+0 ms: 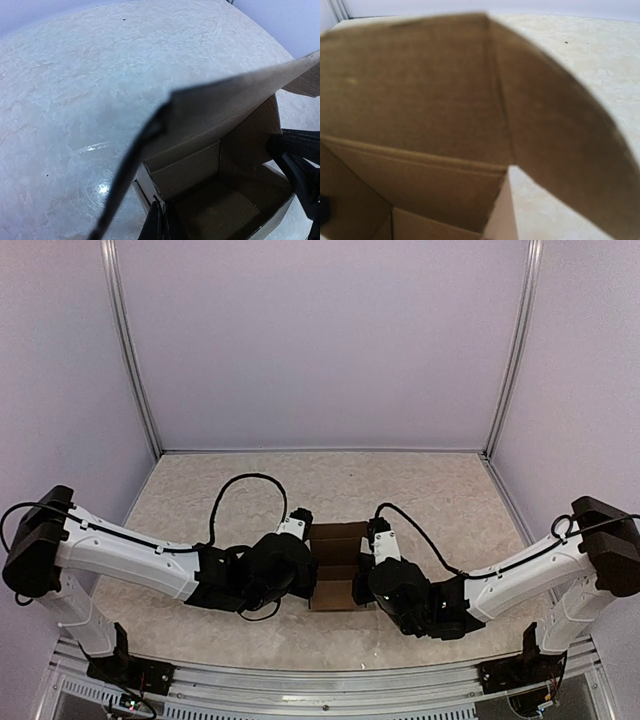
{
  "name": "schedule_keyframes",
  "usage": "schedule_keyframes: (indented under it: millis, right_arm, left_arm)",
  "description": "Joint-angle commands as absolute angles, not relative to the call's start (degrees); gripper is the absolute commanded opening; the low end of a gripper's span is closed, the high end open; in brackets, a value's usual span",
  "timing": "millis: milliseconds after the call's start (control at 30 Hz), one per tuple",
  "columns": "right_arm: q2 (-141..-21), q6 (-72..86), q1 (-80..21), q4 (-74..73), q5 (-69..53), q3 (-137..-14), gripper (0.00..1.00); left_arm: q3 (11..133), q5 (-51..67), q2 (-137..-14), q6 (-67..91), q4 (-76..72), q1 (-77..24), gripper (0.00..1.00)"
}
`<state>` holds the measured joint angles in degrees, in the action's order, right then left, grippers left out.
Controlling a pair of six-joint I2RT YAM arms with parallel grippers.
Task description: Fold the paper box
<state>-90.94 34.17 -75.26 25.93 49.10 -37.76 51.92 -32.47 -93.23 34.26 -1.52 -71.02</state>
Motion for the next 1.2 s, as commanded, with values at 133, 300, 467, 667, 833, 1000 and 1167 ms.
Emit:
schedule_keyframes:
  millis: [133,300,467,667,833,1000,1167]
  right_arm:
    - [-90.4,35.9,-76.9,24.1,46.0,-37.3,0.02]
    - [-88.9,35.7,-76.9,23.2,45.7,-37.4,0.22]
    - [-86.6,35.7,-76.9,21.7,45.3,-37.3,0.37]
    - [-82.6,34.8,-76.9,18.1,46.8,-36.3,0.55]
    - [-76.8,33.3,-76.8,15.0,47.6,-34.0,0.64]
    - [-70.0,30.3,-76.7,9.4,45.8,-33.1,0.68]
    - [-63.0,26.1,-74.4,1.9,39.8,-34.0,0.7]
  left_arm:
    - [53.2,-30.9,-94.3,34.5,-0.2,-72.6,0.0]
    - [53.6,-31.2,-94.7,34.5,-0.2,-72.6,0.0]
    - [54.0,-31.4,-95.2,34.2,1.4,-72.6,0.0]
    - [54.3,-31.8,-95.5,34.0,1.9,-72.6,0.0]
    - [54.6,-32.1,-95.9,33.9,2.1,-72.6,0.0]
    - [55.4,-32.2,-96.5,33.5,2.6,-72.6,0.0]
    - [55.6,-32.6,-96.9,33.3,2.6,-72.6,0.0]
